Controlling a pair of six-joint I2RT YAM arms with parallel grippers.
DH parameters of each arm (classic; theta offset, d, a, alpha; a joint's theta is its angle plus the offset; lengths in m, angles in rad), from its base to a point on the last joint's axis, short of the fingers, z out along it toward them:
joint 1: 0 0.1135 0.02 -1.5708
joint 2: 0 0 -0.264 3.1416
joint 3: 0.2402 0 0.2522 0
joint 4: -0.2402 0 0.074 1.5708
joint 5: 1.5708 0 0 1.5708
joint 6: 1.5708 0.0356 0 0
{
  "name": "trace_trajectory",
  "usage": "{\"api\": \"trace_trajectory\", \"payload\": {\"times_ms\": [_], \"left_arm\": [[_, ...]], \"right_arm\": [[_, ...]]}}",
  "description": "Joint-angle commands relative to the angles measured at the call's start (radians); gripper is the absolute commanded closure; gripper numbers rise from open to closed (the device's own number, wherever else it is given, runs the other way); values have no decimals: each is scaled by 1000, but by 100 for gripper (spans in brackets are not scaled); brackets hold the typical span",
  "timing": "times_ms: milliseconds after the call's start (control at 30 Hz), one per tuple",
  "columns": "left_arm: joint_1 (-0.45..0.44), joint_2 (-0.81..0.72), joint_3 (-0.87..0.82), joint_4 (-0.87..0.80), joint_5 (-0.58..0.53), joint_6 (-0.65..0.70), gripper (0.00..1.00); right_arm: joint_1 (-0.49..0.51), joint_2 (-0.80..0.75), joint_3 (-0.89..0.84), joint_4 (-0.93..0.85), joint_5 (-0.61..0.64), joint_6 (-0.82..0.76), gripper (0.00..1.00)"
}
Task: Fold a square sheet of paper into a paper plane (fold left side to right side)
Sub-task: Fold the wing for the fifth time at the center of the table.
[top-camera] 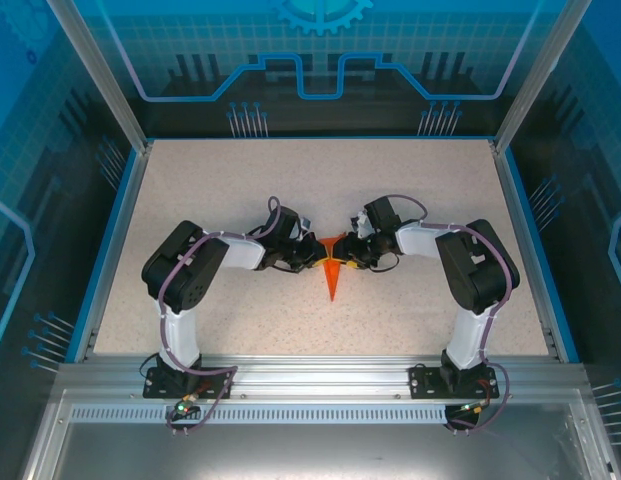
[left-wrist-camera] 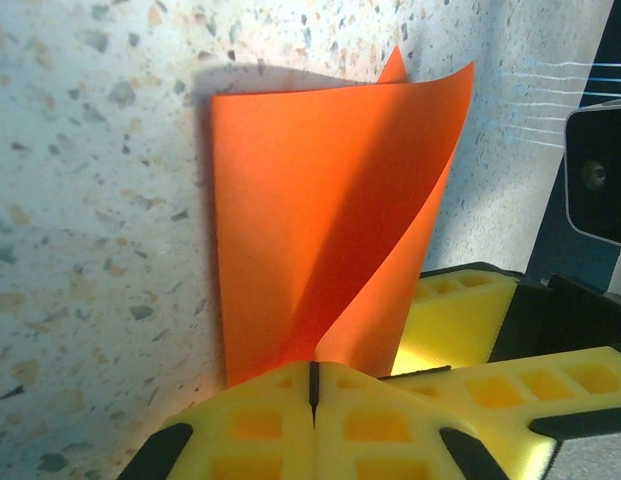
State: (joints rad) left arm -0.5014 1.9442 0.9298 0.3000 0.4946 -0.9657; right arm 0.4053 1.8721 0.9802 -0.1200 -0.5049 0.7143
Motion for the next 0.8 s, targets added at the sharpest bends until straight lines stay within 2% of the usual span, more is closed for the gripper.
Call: {"api": "trace_trajectory", "payload": {"times_ms": [0, 500, 767], "left_arm": [[16, -30, 5, -37, -11, 32, 96], [29, -4, 6, -44, -2, 55, 96], [30, 24, 1, -40, -8, 50, 96]], "right_arm": [[30, 46, -5, -12, 26, -32, 57], [29, 31, 3, -30, 20, -50, 54], [10, -35, -9, -69, 47, -76, 45]]}}
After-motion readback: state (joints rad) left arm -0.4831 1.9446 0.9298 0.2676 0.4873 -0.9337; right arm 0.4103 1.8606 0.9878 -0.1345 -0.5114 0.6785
